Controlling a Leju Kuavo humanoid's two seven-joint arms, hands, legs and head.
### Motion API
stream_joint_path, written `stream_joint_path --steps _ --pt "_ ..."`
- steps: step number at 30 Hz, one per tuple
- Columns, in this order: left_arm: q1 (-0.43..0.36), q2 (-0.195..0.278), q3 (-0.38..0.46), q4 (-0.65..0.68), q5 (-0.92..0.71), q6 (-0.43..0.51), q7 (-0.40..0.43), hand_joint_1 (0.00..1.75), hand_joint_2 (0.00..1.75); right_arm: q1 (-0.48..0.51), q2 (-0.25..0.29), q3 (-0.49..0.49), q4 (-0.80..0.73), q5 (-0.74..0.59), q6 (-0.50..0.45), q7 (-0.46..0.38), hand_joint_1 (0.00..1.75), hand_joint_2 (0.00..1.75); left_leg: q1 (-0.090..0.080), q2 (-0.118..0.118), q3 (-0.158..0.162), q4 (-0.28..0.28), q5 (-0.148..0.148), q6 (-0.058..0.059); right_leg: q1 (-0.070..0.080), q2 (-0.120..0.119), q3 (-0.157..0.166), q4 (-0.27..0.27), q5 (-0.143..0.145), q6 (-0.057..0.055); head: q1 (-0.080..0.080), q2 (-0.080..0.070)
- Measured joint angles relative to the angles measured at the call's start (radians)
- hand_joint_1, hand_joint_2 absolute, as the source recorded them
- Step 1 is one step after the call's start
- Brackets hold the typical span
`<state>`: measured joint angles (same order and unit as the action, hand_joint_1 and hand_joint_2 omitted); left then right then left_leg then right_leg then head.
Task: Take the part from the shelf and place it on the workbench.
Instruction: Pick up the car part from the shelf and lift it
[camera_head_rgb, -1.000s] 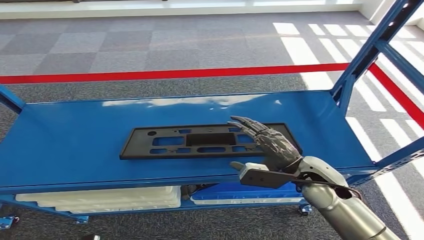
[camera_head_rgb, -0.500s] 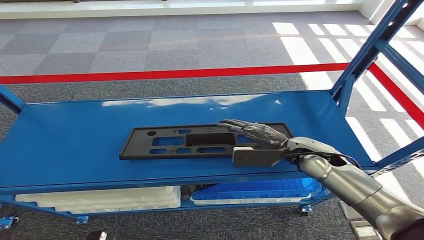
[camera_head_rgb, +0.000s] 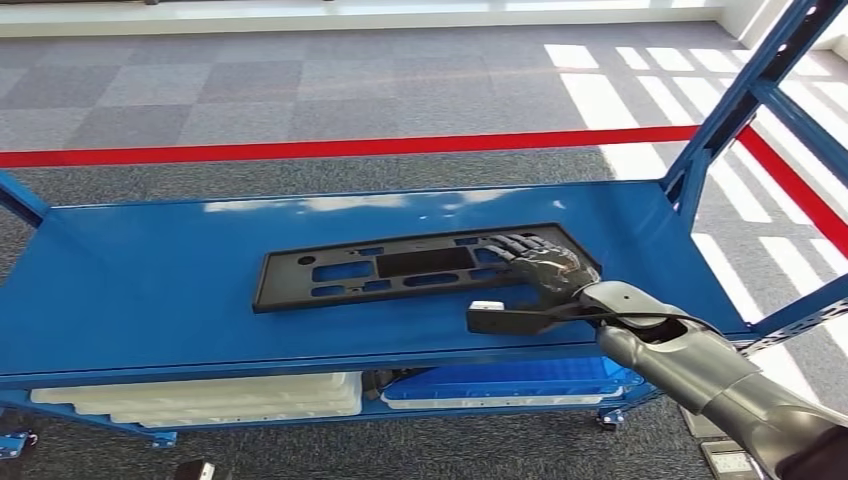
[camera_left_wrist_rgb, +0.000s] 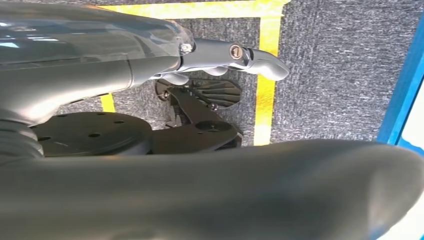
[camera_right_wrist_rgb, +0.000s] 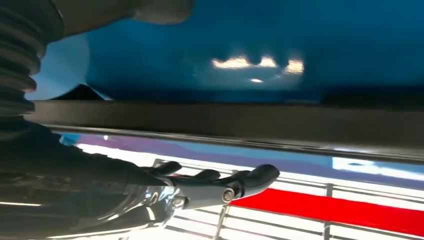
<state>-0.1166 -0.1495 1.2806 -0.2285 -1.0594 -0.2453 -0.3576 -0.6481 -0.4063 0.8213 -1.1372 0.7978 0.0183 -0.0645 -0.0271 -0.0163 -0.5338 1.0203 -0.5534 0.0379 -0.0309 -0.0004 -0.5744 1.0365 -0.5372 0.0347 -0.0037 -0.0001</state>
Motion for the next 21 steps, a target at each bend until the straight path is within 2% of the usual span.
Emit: stream_joint_path --steps 2,5,6,13,21 --pt "-0.001 0.0 0.0 0.0 0.0 0.0 0.0 0.0 0.0 0.003 0.0 -0.029 0.038 0.0 -0.012 -0.005 0.06 1.75 0.0 0.0 0.002 0.0 0.0 0.0 0.0 0.0 0.002 -0.001 0.0 0.0 0.0 0.0" --pt "-0.002 0.0 -0.001 0.0 -0.001 0.001 0.001 0.0 0.0 0.004 0.0 -0.065 0.086 0.001 -0.021 -0.014 1.37 1.75 0.0 0.0 0.007 0.0 -0.001 0.0 0.0 0.0 0.007 -0.001 0.0 0.0 0.0 0.0" --pt "-0.003 0.0 -0.001 0.0 -0.001 0.001 0.001 0.0 0.0 0.005 0.0 -0.073 0.098 0.005 -0.025 -0.015 1.75 1.75 0.0 0.0 0.008 0.0 -0.001 0.0 0.0 0.0 0.009 -0.002 0.0 0.0 0.0 0.0" --pt "-0.004 0.0 -0.001 0.0 0.001 0.005 -0.002 0.0 0.0 0.064 0.024 -0.148 0.122 0.137 -0.127 -0.017 1.75 1.75 0.0 0.0 0.011 0.0 -0.001 0.0 0.0 0.0 0.012 -0.002 0.0 0.0 0.0 0.0" --pt "-0.005 -0.001 -0.002 0.0 0.004 0.016 -0.011 0.0 0.0 0.167 0.082 -0.28 0.038 0.265 -0.209 -0.021 1.75 1.75 0.0 0.0 0.011 0.0 -0.002 -0.001 0.0 0.0 0.012 -0.002 -0.001 0.0 0.0 0.0"
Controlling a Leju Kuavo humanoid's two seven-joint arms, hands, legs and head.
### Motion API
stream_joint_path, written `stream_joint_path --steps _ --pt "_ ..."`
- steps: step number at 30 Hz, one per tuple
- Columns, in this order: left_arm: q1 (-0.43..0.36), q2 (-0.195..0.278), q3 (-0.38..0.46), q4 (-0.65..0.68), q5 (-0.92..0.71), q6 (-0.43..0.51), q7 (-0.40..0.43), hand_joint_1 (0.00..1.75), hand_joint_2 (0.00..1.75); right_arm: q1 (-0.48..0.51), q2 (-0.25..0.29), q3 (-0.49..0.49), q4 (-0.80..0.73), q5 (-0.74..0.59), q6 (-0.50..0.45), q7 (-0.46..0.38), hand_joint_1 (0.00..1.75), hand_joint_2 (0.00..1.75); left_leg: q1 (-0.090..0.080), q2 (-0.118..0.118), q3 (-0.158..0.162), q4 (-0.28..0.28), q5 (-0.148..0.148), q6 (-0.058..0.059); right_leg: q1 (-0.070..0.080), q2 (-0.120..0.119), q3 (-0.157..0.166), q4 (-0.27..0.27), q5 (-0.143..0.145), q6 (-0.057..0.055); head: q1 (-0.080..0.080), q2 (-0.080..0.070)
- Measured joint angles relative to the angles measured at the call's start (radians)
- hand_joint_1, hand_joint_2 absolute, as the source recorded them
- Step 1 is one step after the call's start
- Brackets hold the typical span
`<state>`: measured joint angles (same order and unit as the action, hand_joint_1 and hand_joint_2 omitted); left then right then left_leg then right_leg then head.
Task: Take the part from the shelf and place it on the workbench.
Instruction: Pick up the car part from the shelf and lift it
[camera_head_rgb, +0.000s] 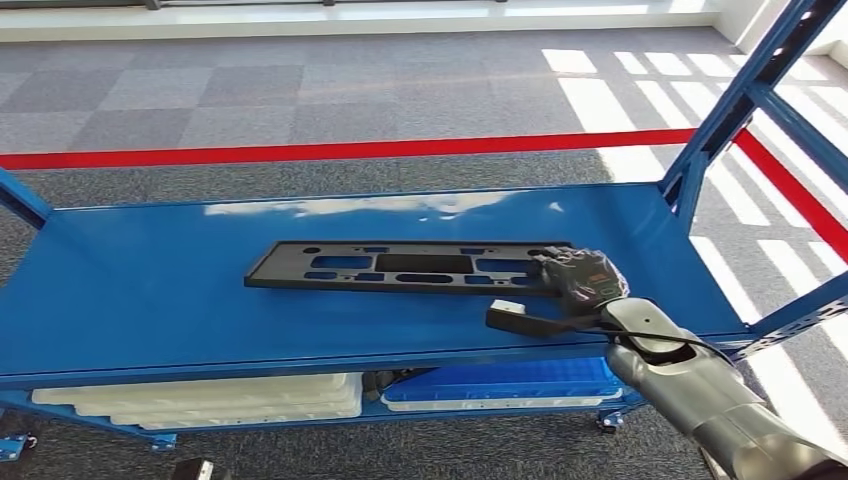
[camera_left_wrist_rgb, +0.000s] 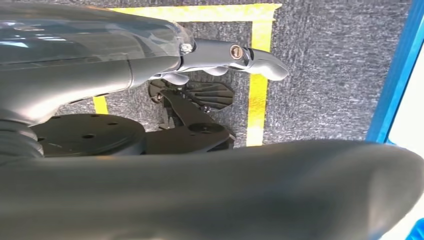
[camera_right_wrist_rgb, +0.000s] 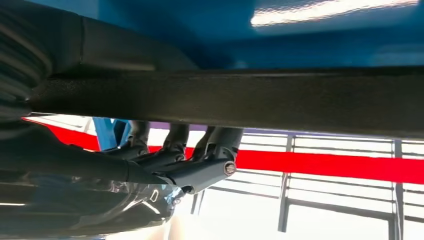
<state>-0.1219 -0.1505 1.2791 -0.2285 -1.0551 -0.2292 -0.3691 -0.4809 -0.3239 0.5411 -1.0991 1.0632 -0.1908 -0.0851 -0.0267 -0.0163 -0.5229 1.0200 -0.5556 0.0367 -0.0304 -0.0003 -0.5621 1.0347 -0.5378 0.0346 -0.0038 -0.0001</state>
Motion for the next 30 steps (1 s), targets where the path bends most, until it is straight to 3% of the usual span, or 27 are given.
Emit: stream_joint_path --steps 9,14,21,30 --pt "-0.003 -0.005 -0.007 0.0 -0.002 0.009 -0.003 0.0 0.0 0.111 0.043 -0.132 -0.125 0.031 -0.05 -0.053 1.75 1.75 0.0 0.0 -0.001 0.0 0.0 0.0 0.0 0.0 0.0 0.0 0.0 0.0 0.0 0.0" --pt "-0.004 -0.005 -0.018 0.0 -0.004 0.007 -0.03 0.0 0.0 0.167 0.063 -0.21 -0.215 -0.026 -0.048 -0.115 1.75 1.75 0.0 0.0 -0.001 0.0 0.0 0.0 0.0 0.0 -0.001 0.0 0.0 0.0 0.0 0.0" --pt "0.002 -0.005 -0.04 0.0 -0.007 -0.031 -0.112 0.0 0.0 0.227 0.106 -0.339 -0.441 -0.315 0.055 -0.231 1.75 1.75 0.0 0.0 -0.003 0.0 0.0 0.0 0.0 0.0 -0.003 0.0 0.0 0.0 0.0 0.0" --pt "0.019 -0.005 -0.046 0.0 0.006 -0.034 -0.114 0.0 0.0 0.271 0.186 -0.44 -0.694 -0.768 0.268 -0.317 1.75 1.75 0.0 0.0 -0.003 0.0 0.0 0.0 0.0 0.0 -0.003 0.0 0.0 0.0 0.0 0.0"
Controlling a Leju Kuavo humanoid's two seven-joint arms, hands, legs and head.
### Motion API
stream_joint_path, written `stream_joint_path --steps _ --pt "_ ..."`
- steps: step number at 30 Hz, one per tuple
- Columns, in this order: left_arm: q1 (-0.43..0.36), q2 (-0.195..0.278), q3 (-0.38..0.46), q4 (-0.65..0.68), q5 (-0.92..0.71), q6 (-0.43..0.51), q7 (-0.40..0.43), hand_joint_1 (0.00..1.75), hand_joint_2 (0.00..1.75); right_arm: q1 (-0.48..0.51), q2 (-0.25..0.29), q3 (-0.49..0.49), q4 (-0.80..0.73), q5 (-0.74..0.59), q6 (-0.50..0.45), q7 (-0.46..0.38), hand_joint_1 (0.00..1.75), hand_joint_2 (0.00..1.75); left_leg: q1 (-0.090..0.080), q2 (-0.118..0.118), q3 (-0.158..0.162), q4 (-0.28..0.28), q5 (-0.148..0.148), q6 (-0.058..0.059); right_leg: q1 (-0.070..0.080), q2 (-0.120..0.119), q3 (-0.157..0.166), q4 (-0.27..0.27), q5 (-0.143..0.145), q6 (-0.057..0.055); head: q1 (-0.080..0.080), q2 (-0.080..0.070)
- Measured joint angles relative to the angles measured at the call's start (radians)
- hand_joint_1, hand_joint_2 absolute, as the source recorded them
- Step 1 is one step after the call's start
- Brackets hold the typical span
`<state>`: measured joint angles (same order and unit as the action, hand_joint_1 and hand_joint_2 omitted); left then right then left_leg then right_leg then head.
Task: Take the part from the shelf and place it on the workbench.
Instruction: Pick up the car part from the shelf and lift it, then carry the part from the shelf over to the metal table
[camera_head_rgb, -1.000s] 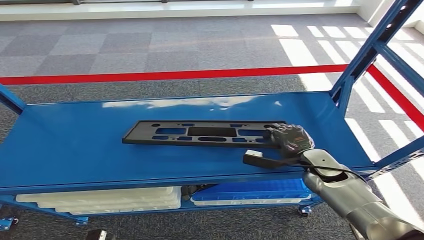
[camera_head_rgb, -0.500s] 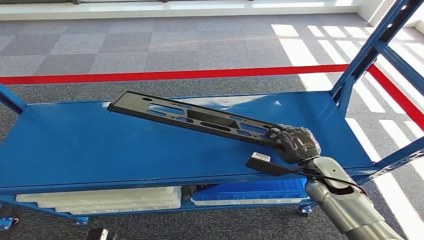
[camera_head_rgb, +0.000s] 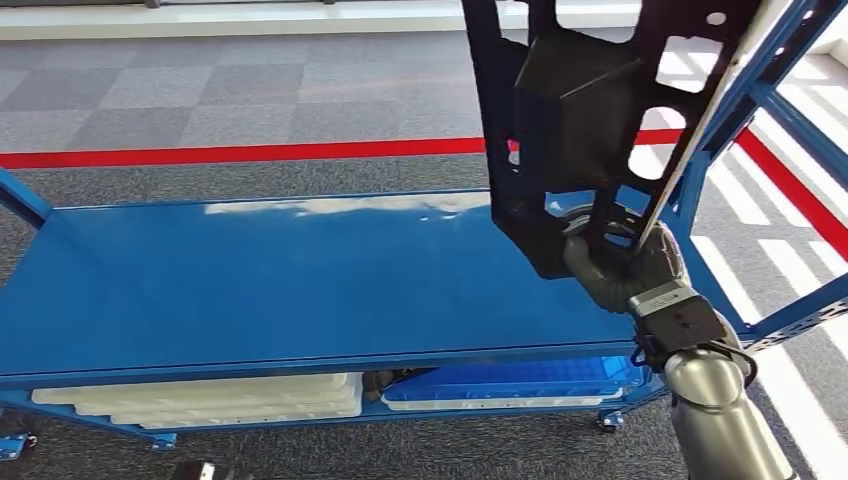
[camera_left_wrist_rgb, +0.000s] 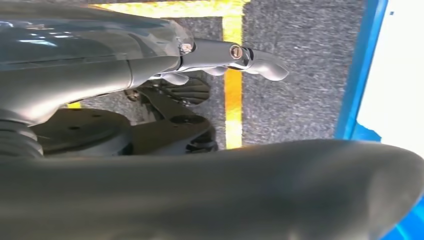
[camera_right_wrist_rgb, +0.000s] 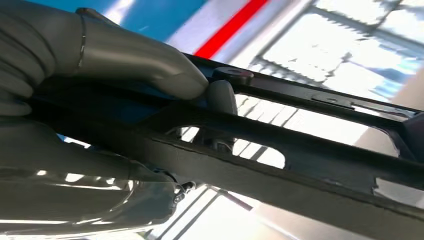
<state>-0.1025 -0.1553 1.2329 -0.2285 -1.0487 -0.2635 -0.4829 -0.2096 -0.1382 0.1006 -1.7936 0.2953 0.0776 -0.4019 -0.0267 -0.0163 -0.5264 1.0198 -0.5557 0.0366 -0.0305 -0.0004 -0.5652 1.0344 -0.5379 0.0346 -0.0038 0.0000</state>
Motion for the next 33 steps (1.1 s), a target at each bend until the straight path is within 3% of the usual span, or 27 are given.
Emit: stream_joint_path --steps 8,15,31,33 --pt "0.005 0.0 0.0 0.0 0.004 0.009 0.0 0.0 0.0 0.04 0.041 0.003 -0.069 -0.156 0.115 -0.016 1.75 1.75 0.0 0.0 0.0 0.0 0.0 0.0 0.0 0.0 0.0 0.0 0.0 0.0 0.0 0.0" --pt "0.007 0.001 0.003 0.0 0.03 -0.013 -0.018 0.0 0.0 0.087 0.026 0.057 -0.07 -0.24 0.19 -0.016 1.75 1.75 0.0 0.0 0.0 0.0 0.0 0.0 0.0 0.0 0.0 0.0 0.0 0.0 0.0 0.0" --pt "0.015 0.005 0.016 0.0 0.048 -0.007 -0.021 0.0 0.0 0.156 -0.011 0.098 -0.123 -0.259 0.183 -0.052 1.75 1.75 -0.001 0.0 0.0 0.001 -0.001 0.0 -0.001 0.0 0.0 -0.001 0.001 0.001 0.0 0.0" --pt "0.015 0.005 0.018 0.0 0.05 -0.004 -0.02 0.0 0.0 0.157 -0.01 0.099 -0.131 -0.26 0.182 -0.056 1.75 1.75 -0.003 0.0 0.001 -0.001 0.004 0.009 -0.004 -0.001 0.003 -0.009 0.008 0.01 0.0 0.0"
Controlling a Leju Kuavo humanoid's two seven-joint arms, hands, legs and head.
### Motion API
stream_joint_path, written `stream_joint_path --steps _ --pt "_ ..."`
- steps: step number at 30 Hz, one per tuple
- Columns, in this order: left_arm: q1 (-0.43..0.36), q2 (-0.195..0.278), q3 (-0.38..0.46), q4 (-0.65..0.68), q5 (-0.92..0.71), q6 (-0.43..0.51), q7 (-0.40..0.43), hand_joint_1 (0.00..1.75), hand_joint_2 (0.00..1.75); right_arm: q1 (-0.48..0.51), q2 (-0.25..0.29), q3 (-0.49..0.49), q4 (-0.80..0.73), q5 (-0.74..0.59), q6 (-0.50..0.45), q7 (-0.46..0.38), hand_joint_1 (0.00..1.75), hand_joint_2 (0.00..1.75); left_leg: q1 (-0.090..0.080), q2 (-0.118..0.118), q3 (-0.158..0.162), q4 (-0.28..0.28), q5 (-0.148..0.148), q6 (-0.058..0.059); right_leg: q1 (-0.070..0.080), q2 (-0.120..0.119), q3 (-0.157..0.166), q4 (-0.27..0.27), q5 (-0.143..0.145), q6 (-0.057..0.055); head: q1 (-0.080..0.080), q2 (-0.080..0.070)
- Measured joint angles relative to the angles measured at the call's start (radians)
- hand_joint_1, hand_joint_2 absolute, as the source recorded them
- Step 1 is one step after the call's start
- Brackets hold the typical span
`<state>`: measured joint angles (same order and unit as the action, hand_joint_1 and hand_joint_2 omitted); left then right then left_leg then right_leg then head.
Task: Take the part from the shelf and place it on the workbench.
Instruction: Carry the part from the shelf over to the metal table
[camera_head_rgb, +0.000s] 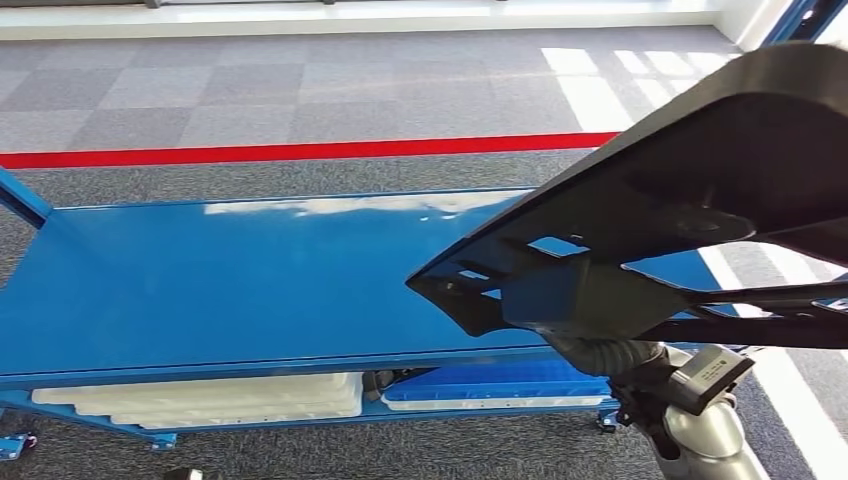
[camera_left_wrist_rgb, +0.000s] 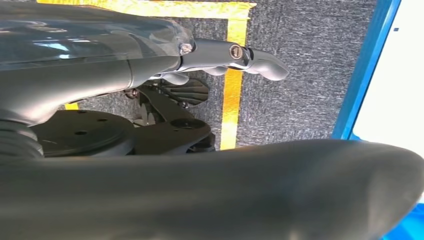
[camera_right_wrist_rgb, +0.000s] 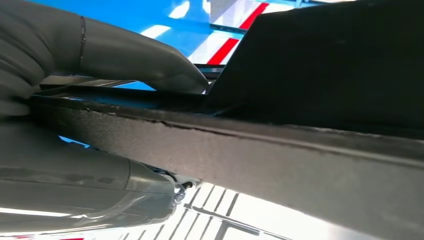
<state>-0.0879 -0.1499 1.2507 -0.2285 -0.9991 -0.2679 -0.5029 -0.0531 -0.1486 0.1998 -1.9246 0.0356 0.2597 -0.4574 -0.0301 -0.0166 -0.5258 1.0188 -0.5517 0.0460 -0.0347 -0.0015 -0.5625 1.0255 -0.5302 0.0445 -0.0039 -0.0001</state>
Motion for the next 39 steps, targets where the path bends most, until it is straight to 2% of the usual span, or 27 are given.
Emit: stream_joint_path --steps 2,3,4,6,7,8,9,11,13,17,18,19,21,22,23,24,25,27,28,29,32,33,34,36,37,38,39 --pt "-0.001 0.001 0.001 0.0 0.0 0.003 0.001 0.0 0.0 0.0 0.001 0.0 -0.013 0.0 -0.001 -0.006 1.75 1.75 0.005 0.002 0.011 -0.027 0.02 0.018 -0.001 0.0 0.003 -0.004 -0.005 0.01 0.0 0.0" --pt "-0.002 0.001 0.002 0.0 0.0 0.004 0.001 0.0 0.0 -0.001 0.001 0.0 -0.02 0.0 -0.002 -0.01 1.75 1.75 0.009 0.004 0.017 -0.043 0.031 0.024 0.002 0.001 -0.004 0.015 -0.024 0.01 0.0 0.0" --pt "-0.003 0.001 0.002 0.0 0.0 0.004 0.001 0.0 0.0 -0.002 0.001 0.0 -0.025 0.0 -0.002 -0.012 1.75 1.75 0.013 0.006 0.021 -0.055 0.039 0.028 0.003 0.002 -0.019 0.054 -0.054 0.008 0.001 0.0" --pt "-0.003 0.001 0.003 0.0 0.0 0.005 0.002 0.0 0.0 0.0 0.001 0.001 -0.031 0.0 0.0 -0.015 1.75 1.75 0.013 0.008 0.017 -0.056 0.042 0.029 0.004 0.002 -0.07 0.178 -0.116 0.005 0.001 0.0" --pt "-0.002 0.001 0.004 0.0 0.0 0.005 0.003 0.0 0.0 0.002 0.0 0.001 -0.034 -0.001 0.001 -0.015 1.75 1.75 0.013 0.008 0.015 -0.053 0.041 0.027 0.004 0.002 -0.088 0.224 -0.128 0.007 0.001 0.0" --pt "-0.001 0.001 0.004 0.0 0.001 0.005 0.004 0.0 0.0 0.004 0.0 0.001 -0.037 -0.001 0.002 -0.015 1.75 1.75 0.013 0.008 0.012 -0.048 0.039 0.025 0.003 0.002 -0.092 0.239 -0.122 0.009 0.001 0.0" --pt "-0.001 0.001 0.005 0.0 0.001 0.005 0.004 0.0 0.0 0.005 0.0 0.001 -0.041 -0.002 0.003 -0.015 1.75 1.75 0.015 0.008 0.009 -0.042 0.037 0.021 0.003 0.001 -0.078 0.213 -0.096 0.012 0.001 0.0" --pt "-0.002 0.001 0.006 0.0 0.003 0.005 0.006 0.0 0.0 0.004 0.0 0.0 -0.048 -0.003 0.004 -0.015 1.75 1.75 0.019 0.006 0.0 -0.024 0.028 0.008 0.003 0.002 -0.015 0.093 -0.038 0.017 0.001 0.0" --pt "-0.002 0.001 0.007 0.0 0.003 0.005 0.007 0.0 0.0 0.006 0.0 0.001 -0.053 -0.004 0.005 -0.016 1.75 1.75 0.018 0.004 -0.011 -0.003 0.019 -0.006 0.004 0.005 0.019 0.022 -0.014 0.009 0.0 0.0" --pt "-0.001 0.002 0.008 0.0 0.003 0.007 0.008 0.0 0.0 0.011 0.0 0.001 -0.057 -0.004 0.008 -0.017 1.75 1.75 0.016 0.002 -0.027 0.019 0.007 -0.022 0.004 0.002 0.004 0.019 -0.015 -0.02 0.0 0.0" --pt "-0.001 0.003 0.009 0.0 0.003 0.007 0.008 0.0 0.0 0.011 0.001 0.002 -0.057 -0.005 0.009 -0.017 1.75 1.75 0.018 0.003 -0.034 0.037 -0.014 -0.028 0.003 -0.001 -0.002 0.019 -0.011 -0.027 -0.001 0.0" --pt "-0.001 0.003 0.009 0.0 0.003 0.007 0.008 0.0 0.0 0.012 0.001 0.002 -0.057 -0.006 0.01 -0.017 1.75 1.75 0.021 0.003 -0.048 0.075 -0.049 -0.036 0.001 -0.005 -0.009 0.018 -0.006 -0.035 -0.001 0.0" --pt "-0.001 0.003 0.009 0.0 0.002 0.007 0.007 0.0 0.0 0.015 0.001 0.002 -0.058 -0.01 0.013 -0.019 1.75 1.75 0.028 0.005 -0.088 0.198 -0.131 -0.048 0.002 -0.011 -0.024 0.019 0.004 -0.044 -0.001 0.0" --pt "0.0 0.003 0.009 0.0 0.002 0.007 0.007 0.0 0.0 0.017 0.001 0.002 -0.058 -0.012 0.015 -0.02 1.75 1.75 0.03 0.006 -0.102 0.252 -0.157 -0.051 0.003 -0.015 -0.032 0.019 0.009 -0.045 -0.001 0.0" --pt "0.0 0.003 0.009 0.0 0.001 0.007 0.007 0.0 0.0 0.019 0.001 0.002 -0.058 -0.014 0.016 -0.021 1.75 1.75 0.031 0.006 -0.102 0.275 -0.162 -0.051 0.004 -0.017 -0.038 0.02 0.014 -0.045 -0.001 0.0" --pt "0.0 0.003 0.009 0.0 0.0 0.007 0.007 0.0 0.0 0.021 0.001 0.002 -0.058 -0.016 0.018 -0.023 1.75 1.75 0.031 0.007 -0.083 0.258 -0.148 -0.048 0.005 -0.018 -0.044 0.02 0.019 -0.044 -0.001 0.0" --pt "0.0 0.003 0.009 0.0 0.0 0.007 0.007 0.0 0.0 0.021 0.001 0.002 -0.058 -0.016 0.019 -0.024 1.75 1.75 0.031 0.007 -0.046 0.205 -0.119 -0.043 0.006 -0.019 -0.047 0.02 0.023 -0.042 -0.001 0.0" --pt "-0.001 0.004 0.009 0.0 0.0 0.007 0.007 0.0 0.0 0.021 0.001 0.003 -0.058 -0.018 0.021 -0.027 1.75 1.75 0.026 0.007 0.044 0.054 -0.064 -0.027 0.008 -0.02 -0.053 0.02 0.033 -0.038 -0.001 0.0" --pt "-0.002 0.005 0.009 0.0 -0.001 0.007 0.007 0.0 0.0 0.021 0.001 0.003 -0.058 -0.019 0.022 -0.028 1.75 1.75 0.022 0.007 0.073 0.0 -0.05 -0.022 0.008 -0.02 -0.055 0.019 0.039 -0.033 -0.001 0.0" --pt "-0.003 0.006 0.009 0.0 -0.003 0.007 0.007 0.0 0.0 0.021 0.001 0.003 -0.058 -0.02 0.023 -0.029 1.75 1.75 0.019 0.007 0.087 -0.03 -0.044 -0.018 0.007 -0.02 -0.057 0.018 0.045 -0.027 -0.001 0.0" --pt "-0.002 0.006 0.009 0.0 -0.01 0.007 0.006 0.0 0.0 0.023 0.0 0.006 -0.058 -0.023 0.03 -0.03 1.75 1.75 0.017 0.009 0.08 -0.046 -0.023 -0.013 0.004 -0.017 -0.061 0.013 0.055 -0.008 -0.001 0.0" --pt "-0.002 0.007 0.009 0.0 -0.011 0.007 0.005 0.0 0.0 0.024 -0.002 0.008 -0.058 -0.026 0.033 -0.031 1.75 1.75 0.019 0.012 0.073 -0.05 -0.011 -0.008 0.005 -0.014 -0.067 0.023 0.037 -0.005 -0.001 0.0" --pt "-0.002 0.008 0.009 0.0 -0.012 0.006 0.004 0.0 0.0 0.025 -0.005 0.009 -0.058 -0.03 0.037 -0.031 1.75 1.75 0.021 0.014 0.062 -0.054 0.001 -0.003 0.006 -0.01 -0.078 0.052 0.002 -0.005 0.0 0.0" --pt "-0.002 0.009 0.009 0.0 -0.017 0.004 0.003 0.0 0.0 0.026 -0.01 0.012 -0.057 -0.04 0.043 -0.032 1.75 1.75 0.019 0.017 0.035 -0.048 0.018 0.004 0.007 -0.007 -0.109 0.161 -0.088 -0.006 0.0 0.0" --pt "-0.002 0.009 0.009 0.0 -0.019 0.004 0.003 0.0 0.0 0.028 -0.013 0.014 -0.056 -0.045 0.045 -0.033 1.75 1.75 0.017 0.017 0.021 -0.043 0.024 0.005 0.008 -0.006 -0.121 0.222 -0.119 -0.005 0.0 0.0" --pt "-0.001 0.009 0.009 0.0 -0.02 0.004 0.003 0.0 0.0 0.03 -0.015 0.015 -0.055 -0.049 0.047 -0.033 1.75 1.75 0.015 0.018 0.006 -0.036 0.03 0.006 0.009 -0.006 -0.123 0.263 -0.129 -0.004 0.0 0.0" --pt "-0.001 0.009 0.009 0.0 -0.021 0.004 0.002 0.0 0.0 0.031 -0.017 0.016 -0.055 -0.053 0.049 -0.033 1.75 1.75 0.014 0.018 -0.01 -0.028 0.036 0.006 0.009 -0.005 -0.11 0.273 -0.118 -0.003 0.0 0.0"
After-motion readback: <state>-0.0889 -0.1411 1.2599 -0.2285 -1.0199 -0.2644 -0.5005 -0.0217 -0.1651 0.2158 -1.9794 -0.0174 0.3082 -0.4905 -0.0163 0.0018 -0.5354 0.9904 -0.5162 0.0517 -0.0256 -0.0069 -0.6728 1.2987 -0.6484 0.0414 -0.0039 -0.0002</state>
